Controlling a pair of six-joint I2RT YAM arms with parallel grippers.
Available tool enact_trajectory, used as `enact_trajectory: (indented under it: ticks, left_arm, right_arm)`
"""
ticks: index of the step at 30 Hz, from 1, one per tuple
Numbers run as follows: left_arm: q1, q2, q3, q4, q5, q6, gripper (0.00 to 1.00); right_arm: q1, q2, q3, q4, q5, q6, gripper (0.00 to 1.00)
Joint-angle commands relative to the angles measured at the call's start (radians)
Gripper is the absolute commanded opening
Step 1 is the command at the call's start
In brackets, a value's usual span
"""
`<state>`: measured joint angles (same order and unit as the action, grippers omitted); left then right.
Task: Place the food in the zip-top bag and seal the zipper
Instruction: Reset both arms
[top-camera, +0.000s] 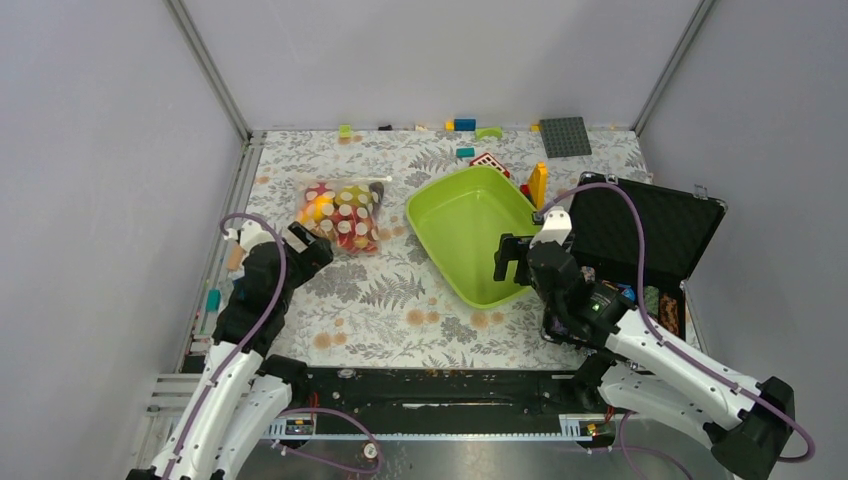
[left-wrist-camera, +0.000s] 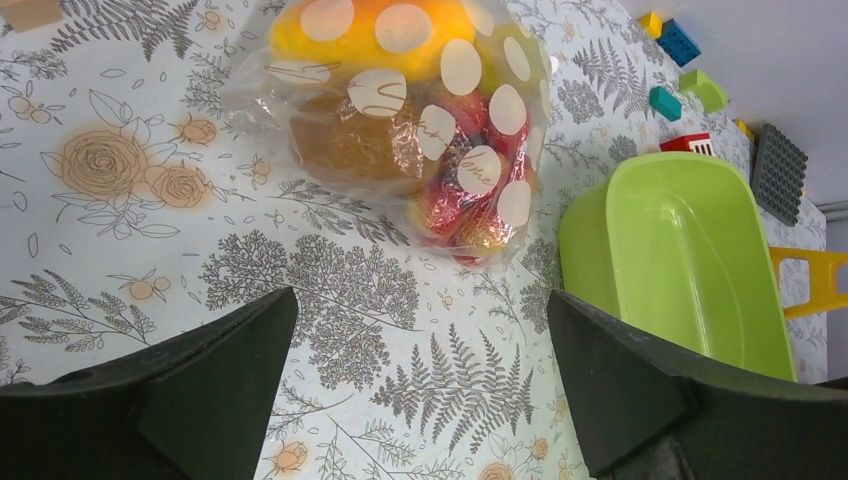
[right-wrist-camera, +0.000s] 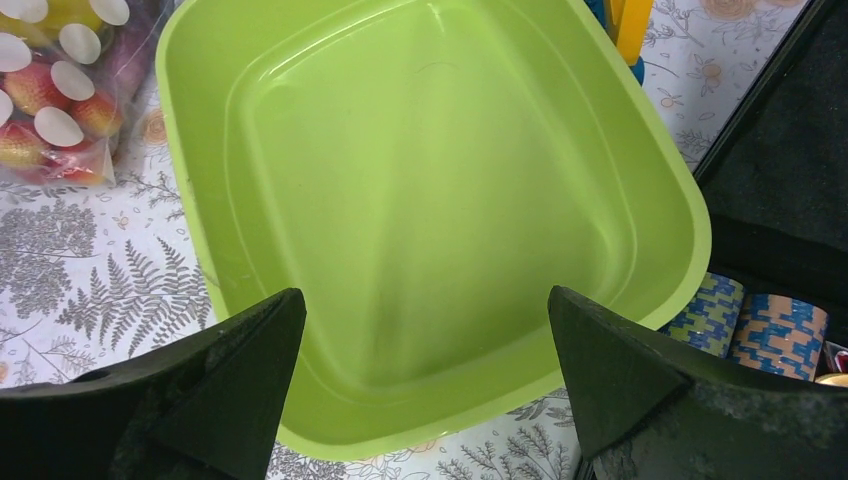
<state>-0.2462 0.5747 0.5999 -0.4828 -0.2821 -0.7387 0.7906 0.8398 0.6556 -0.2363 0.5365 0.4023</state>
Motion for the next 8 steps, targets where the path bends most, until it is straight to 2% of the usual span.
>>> enact_trajectory:
  ticks: [1,8]
  left_arm:
    - [-0.002,-0.038,-0.002,0.067,0.040,-0.001,0.99]
    - [-0.002,-0.002,0.019,0.047,0.027,-0.005,0.99]
  right_arm:
    - [-0.004,-0.041,-0.007,0.028,-0.027,0.033,1.00]
    - [-0.004,-0.112,-0.072,0.082,-0.033,0.025,1.00]
